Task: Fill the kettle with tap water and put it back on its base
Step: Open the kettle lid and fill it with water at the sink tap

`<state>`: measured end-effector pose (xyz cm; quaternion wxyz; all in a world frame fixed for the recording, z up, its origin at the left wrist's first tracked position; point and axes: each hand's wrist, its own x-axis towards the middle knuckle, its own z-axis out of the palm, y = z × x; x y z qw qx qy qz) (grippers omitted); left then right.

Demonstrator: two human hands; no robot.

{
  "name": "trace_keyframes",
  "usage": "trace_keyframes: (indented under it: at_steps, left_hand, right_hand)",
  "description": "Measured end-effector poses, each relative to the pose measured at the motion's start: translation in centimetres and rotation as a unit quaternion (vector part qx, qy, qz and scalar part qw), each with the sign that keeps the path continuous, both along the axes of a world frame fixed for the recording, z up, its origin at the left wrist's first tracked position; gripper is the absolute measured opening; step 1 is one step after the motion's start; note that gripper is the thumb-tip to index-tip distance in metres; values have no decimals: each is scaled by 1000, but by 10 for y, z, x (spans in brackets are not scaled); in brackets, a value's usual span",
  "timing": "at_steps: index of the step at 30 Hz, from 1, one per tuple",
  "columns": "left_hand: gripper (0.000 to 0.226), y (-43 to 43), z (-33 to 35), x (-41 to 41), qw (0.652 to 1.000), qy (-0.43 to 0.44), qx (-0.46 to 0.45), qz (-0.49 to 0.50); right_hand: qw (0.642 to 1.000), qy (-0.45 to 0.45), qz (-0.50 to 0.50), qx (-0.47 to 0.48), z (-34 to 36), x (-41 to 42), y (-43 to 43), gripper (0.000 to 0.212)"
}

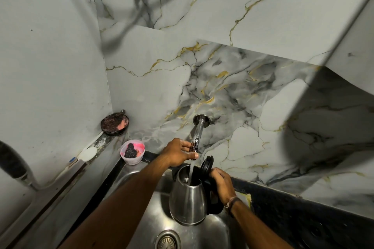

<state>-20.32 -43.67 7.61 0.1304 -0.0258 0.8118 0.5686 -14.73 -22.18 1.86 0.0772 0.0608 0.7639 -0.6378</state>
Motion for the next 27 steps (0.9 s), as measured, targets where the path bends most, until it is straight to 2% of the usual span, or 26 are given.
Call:
trace_keyframes:
  at_steps: [5, 7, 10, 15, 19, 21, 23, 25, 27]
  left_hand:
    - [46, 1, 4, 3, 1000, -7, -10, 5]
    - [45, 2, 7, 6, 1000, -4, -26, 9]
    - [44, 8, 9, 11, 995, 26, -95, 29]
    - [44, 29, 11, 20, 963, 85, -224, 126]
    - [45, 34, 8, 23, 954, 103, -241, 145]
    - [45, 28, -2, 25, 968, 109, -185, 129]
    - [62, 20, -14, 32, 989, 81, -46, 114]
    - [72, 10, -28, 46, 986, 31, 90, 138]
    - [92, -4, -53, 64, 981, -11, 147, 129]
  right_hand:
    - [1000, 0, 1, 6, -2, 0, 1, 22]
    - [1000, 0, 3, 5, -3, 0, 2, 21]
    - [1000, -1, 5, 3, -4, 0, 3, 21]
    - [1000, 7, 0, -2, -5, 0, 5, 22]
    - [1000, 15, 4, -7, -3, 0, 6, 24]
    - [1000, 19, 2, -6, -5, 1, 10, 30]
    - [1000, 21, 0, -8, -7, 3, 14, 34]
    - [1000, 20, 1, -8, -5, 7, 17, 34]
    - [1000, 23, 6, -11, -4, 13, 20, 36]
